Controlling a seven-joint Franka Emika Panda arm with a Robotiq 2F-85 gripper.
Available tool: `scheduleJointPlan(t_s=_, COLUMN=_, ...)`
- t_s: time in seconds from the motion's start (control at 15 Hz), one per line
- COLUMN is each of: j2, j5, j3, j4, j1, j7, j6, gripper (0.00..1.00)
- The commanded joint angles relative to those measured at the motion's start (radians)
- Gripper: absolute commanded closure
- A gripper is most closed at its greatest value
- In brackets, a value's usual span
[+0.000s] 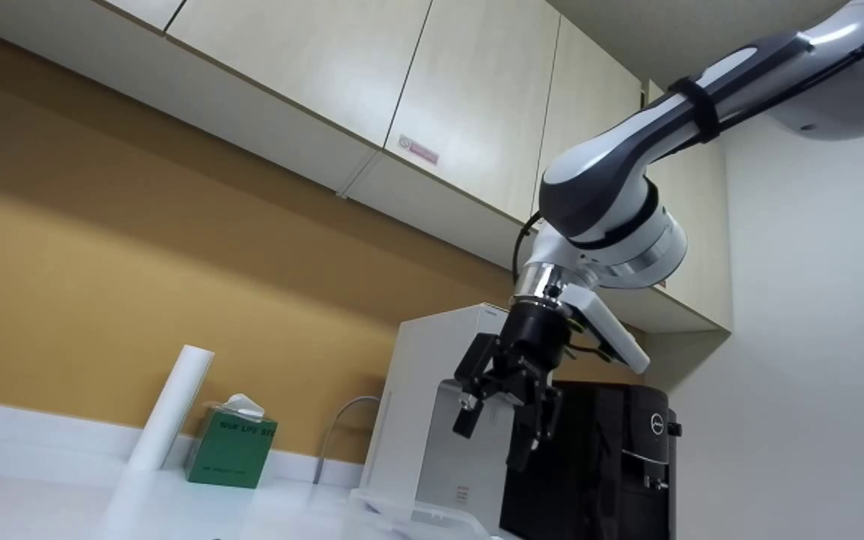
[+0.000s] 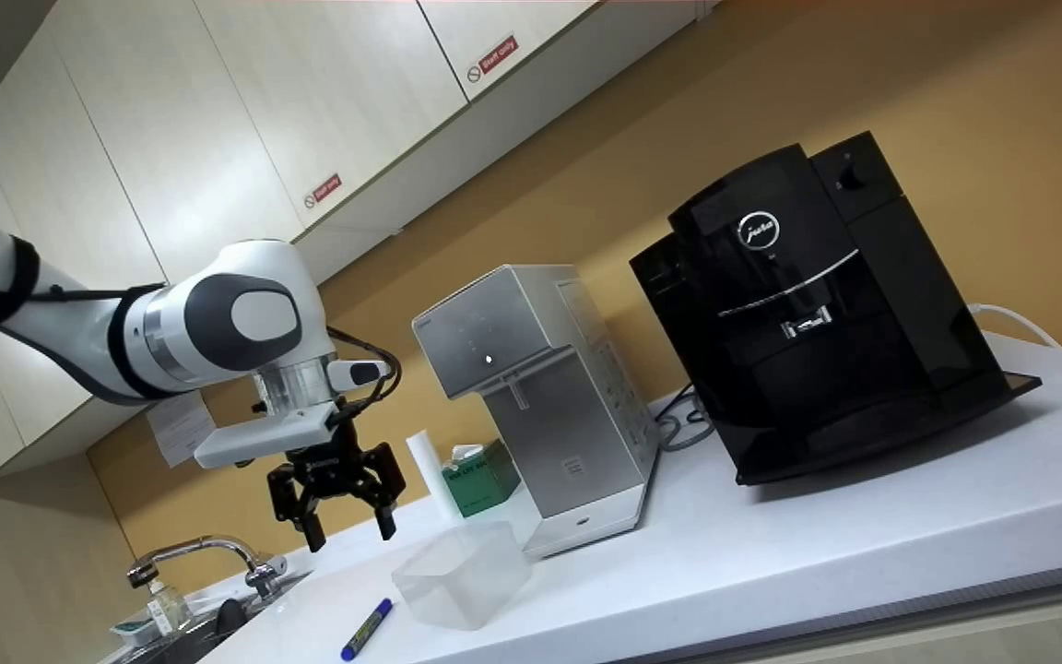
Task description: Put the marker in the bowl
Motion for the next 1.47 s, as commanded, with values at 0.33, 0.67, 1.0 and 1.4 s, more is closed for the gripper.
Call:
scheduleJointPlan(t_s=0.33, j2=0.060, j5=-0.055, j3=0.063, j4=0.049, j1=-0.013, j7=0.049, j6=-0.015, gripper=0.00)
scheduleJointPlan(t_s=0.67, j2=0.159, j5=-0.172, j3=0.135, j4=0.132, j1=-0.006, j7=0.127, j6=-0.064, gripper=0.00)
scheduleJointPlan(t_s=1.0, j2=0.299, j5=-0.292, j3=0.189, j4=0.265, j1=0.013, j7=0.260, j6=-0.106, gripper=0.00)
scheduleJointPlan(t_s=1.4, j2=0.431, j5=-0.375, j3=0.207, j4=0.383, j1=0.077, j7=0.369, j6=-0.006, gripper=0.00)
